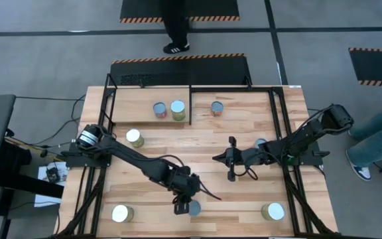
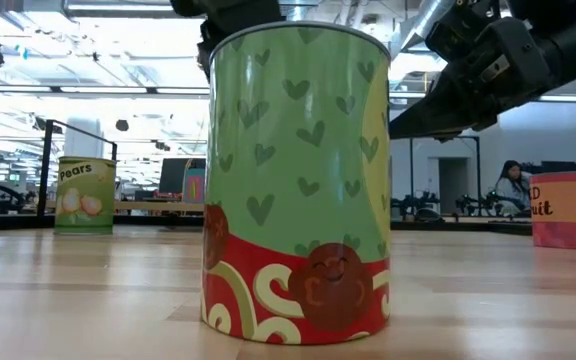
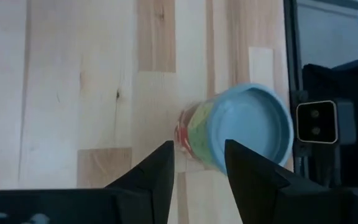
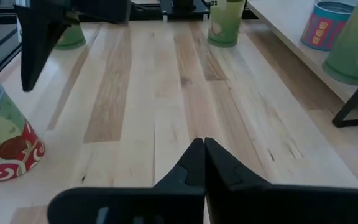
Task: Pick and place cans onto a shelf
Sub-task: Put the canned spaghetti sauce on the shelf
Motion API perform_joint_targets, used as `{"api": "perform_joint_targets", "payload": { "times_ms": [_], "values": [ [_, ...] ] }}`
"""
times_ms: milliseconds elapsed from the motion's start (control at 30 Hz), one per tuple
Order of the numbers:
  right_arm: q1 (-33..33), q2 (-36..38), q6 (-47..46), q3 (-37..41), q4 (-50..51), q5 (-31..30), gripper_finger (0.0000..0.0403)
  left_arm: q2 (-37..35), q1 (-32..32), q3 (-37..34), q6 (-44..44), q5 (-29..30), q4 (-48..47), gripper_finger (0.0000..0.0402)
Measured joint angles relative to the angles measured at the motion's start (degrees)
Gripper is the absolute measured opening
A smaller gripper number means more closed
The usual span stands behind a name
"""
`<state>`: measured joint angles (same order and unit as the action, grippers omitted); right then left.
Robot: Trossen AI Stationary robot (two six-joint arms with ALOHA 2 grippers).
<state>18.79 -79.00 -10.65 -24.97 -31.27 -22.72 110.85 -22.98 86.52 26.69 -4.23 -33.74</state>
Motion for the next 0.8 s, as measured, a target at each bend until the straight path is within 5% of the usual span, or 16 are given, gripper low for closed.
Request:
{"api": "perform_joint_targets", "payload": {
  "times_ms": [800],
  "values": [
    [0.1, 0.0, -0.3, 0.0, -0.6, -0.1, 0.0012, 3.5, 0.0, -0.3, -2.6, -3.0, 2.2, 0.0128]
  ]
}}
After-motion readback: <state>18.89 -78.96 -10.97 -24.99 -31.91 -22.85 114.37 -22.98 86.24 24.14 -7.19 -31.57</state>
